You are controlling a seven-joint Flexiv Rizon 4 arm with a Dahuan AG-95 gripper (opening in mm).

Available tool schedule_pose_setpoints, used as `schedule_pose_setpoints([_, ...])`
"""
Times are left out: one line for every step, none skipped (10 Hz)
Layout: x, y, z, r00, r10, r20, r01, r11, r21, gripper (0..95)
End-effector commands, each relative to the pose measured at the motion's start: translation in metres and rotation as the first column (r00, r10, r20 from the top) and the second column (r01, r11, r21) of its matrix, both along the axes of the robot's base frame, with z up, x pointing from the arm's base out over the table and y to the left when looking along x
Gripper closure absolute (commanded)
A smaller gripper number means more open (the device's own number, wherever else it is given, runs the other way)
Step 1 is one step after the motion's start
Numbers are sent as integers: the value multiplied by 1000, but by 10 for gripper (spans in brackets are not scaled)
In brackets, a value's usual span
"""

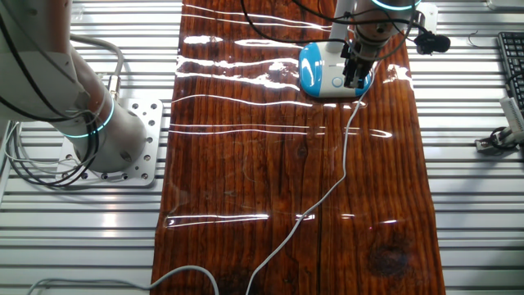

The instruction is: Turn on the desk lamp by pressing the button

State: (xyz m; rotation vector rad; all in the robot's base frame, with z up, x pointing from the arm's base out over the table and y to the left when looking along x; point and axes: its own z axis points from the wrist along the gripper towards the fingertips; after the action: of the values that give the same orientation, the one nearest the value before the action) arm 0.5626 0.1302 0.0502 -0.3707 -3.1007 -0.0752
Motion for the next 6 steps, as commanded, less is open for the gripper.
schedule_pose_setpoints([0,0,0,1000,-1,0,1,1000,1,950])
schedule_pose_setpoints([0,0,0,1000,-6,-5,6,1000,0,950])
schedule_pose_setpoints([0,0,0,1000,-8,-15,8,1000,0,950])
schedule_pose_setpoints([0,0,0,1000,-5,-28,5,1000,0,950])
schedule_pose_setpoints([0,0,0,999,20,-33,-20,1000,-1,950])
schedule_pose_setpoints([0,0,0,998,47,-35,-47,999,-7,950])
